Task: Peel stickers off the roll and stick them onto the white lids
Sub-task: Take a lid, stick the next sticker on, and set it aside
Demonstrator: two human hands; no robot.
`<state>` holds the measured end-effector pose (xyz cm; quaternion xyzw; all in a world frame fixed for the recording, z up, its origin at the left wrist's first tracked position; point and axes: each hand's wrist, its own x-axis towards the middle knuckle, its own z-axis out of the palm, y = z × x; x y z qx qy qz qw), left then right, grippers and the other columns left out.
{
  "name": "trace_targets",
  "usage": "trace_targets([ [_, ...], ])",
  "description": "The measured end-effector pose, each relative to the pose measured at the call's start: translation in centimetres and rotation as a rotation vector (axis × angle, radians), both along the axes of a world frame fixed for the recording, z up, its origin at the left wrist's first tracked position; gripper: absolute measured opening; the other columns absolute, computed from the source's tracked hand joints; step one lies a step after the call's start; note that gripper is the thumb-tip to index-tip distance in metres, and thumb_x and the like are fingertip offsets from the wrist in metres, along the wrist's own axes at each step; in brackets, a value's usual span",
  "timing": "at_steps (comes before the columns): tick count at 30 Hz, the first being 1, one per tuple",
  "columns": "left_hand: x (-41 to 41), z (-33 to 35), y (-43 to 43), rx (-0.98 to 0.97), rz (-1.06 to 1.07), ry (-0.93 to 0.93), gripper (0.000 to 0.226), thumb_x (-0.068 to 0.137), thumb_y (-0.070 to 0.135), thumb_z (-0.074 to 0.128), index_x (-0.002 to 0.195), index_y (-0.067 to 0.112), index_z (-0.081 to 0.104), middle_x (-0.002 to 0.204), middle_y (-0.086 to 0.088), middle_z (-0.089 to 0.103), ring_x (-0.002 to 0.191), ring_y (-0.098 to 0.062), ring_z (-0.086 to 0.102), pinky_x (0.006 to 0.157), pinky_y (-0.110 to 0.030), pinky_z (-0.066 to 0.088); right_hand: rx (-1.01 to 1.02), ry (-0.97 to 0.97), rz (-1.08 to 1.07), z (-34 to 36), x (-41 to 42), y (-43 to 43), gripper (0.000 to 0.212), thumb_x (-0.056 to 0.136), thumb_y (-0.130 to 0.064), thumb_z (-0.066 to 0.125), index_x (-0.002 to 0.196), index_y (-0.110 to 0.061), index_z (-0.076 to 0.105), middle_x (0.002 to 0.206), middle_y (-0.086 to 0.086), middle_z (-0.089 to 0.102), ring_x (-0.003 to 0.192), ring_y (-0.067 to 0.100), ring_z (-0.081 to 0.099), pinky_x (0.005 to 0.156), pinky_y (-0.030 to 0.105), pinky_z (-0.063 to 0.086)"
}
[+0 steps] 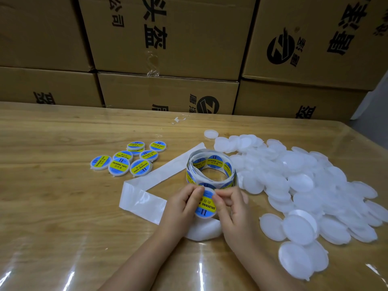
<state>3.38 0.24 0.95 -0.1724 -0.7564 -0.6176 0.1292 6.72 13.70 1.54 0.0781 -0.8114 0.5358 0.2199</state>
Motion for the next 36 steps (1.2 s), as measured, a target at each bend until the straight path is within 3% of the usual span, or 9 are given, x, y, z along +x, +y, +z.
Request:
trace_targets([
  [4,-0.2,0.1,-0.4,0.006,0.011,-0.006,0.023,0.090,0.028,0.047,0.072,0.019,0.058,0.067,0.007,0.057,0.061,0.001,0.050,0.058,-0.012,0.038,0.152,0.024,0.014,0.5,0.4,-0.3,0.040,0.078,-0.033,0.074,0.107,-0.046,0.049,0.087,-0.022,0.065,0.105,-0.009,0.043,0.092,0.040,0.044],
  [7,-0.3,0.0,-0.5,0.012,0.005,0.003,0.023,0.092,0.031,0.047,0.071,0.029,0.056,0.065,0.014,0.057,0.060,0.003,0.050,0.058,-0.010,0.038,0.201,0.019,0.022,0.7,0.4,-0.4,0.049,0.076,-0.027,0.077,0.113,-0.043,0.049,0.092,-0.015,0.062,0.102,-0.019,0.036,0.094,0.042,0.043],
  [12,-0.2,-0.2,-0.2,-0.059,0.011,0.054,0.023,0.088,0.047,0.039,0.078,0.034,0.055,0.077,0.020,0.060,0.070,0.003,0.054,0.065,-0.011,0.039,0.110,-0.043,0.026,0.5,0.4,-0.3,0.035,0.083,-0.026,0.070,0.103,-0.049,0.052,0.087,-0.015,0.064,0.110,0.010,0.044,0.096,0.041,0.042],
  [16,0.3,-0.2,-0.3,-0.144,-0.054,0.061,0.021,0.087,0.052,0.042,0.104,0.045,0.053,0.106,0.028,0.061,0.092,0.006,0.059,0.076,-0.011,0.043,0.057,-0.008,-0.001,0.1,0.3,-0.2,0.013,0.087,-0.037,0.058,0.096,-0.046,0.057,0.084,-0.015,0.066,0.106,0.008,0.049,0.092,0.035,0.045],
  [20,1.0,-0.1,0.2,-0.052,-0.138,0.012,0.046,0.083,0.046,0.059,0.125,0.038,0.043,0.116,0.026,0.057,0.100,0.000,0.060,0.079,-0.014,0.048,-0.087,-0.033,-0.034,-0.1,0.0,0.0,0.009,0.089,-0.044,0.054,0.091,-0.051,0.059,0.090,-0.020,0.067,0.109,0.011,0.054,0.087,0.022,0.046],
  [25,0.8,-0.1,0.3,-0.110,-0.077,0.049,0.034,0.087,0.032,0.055,0.119,0.040,0.045,0.116,0.018,0.059,0.107,0.003,0.056,0.089,-0.019,0.046,-0.105,-0.056,-0.006,0.0,-0.2,0.2,0.006,0.092,-0.039,0.054,0.095,-0.042,0.058,0.092,-0.020,0.068,0.111,0.016,0.055,0.091,0.038,0.048],
  [28,0.3,0.1,0.2,-0.116,0.003,0.054,0.025,0.090,0.030,0.047,0.111,0.043,0.049,0.105,0.024,0.063,0.097,0.010,0.056,0.083,-0.011,0.043,-0.022,-0.052,0.023,0.3,0.1,0.0,0.027,0.089,-0.019,0.065,0.102,-0.041,0.056,0.088,-0.024,0.065,0.112,0.013,0.050,0.096,0.039,0.043],
  [32,-0.4,-0.1,-0.6,-0.074,0.076,0.033,0.020,0.089,0.030,0.046,0.101,0.044,0.054,0.093,0.031,0.064,0.091,0.009,0.059,0.080,-0.015,0.047,0.120,0.009,0.056,0.7,0.7,-0.8,0.053,0.077,-0.017,0.075,0.113,-0.045,0.049,0.089,-0.029,0.060,0.107,0.011,0.051,0.096,0.035,0.041],
  [36,-0.3,0.0,-0.4,-0.061,0.082,0.053,0.020,0.090,0.028,0.045,0.099,0.042,0.056,0.091,0.027,0.066,0.089,0.007,0.060,0.078,-0.013,0.046,0.095,-0.028,0.068,0.7,0.6,-0.5,0.052,0.079,-0.011,0.075,0.110,-0.045,0.050,0.108,-0.052,0.043,0.111,0.022,0.053,0.096,0.028,0.038],
])
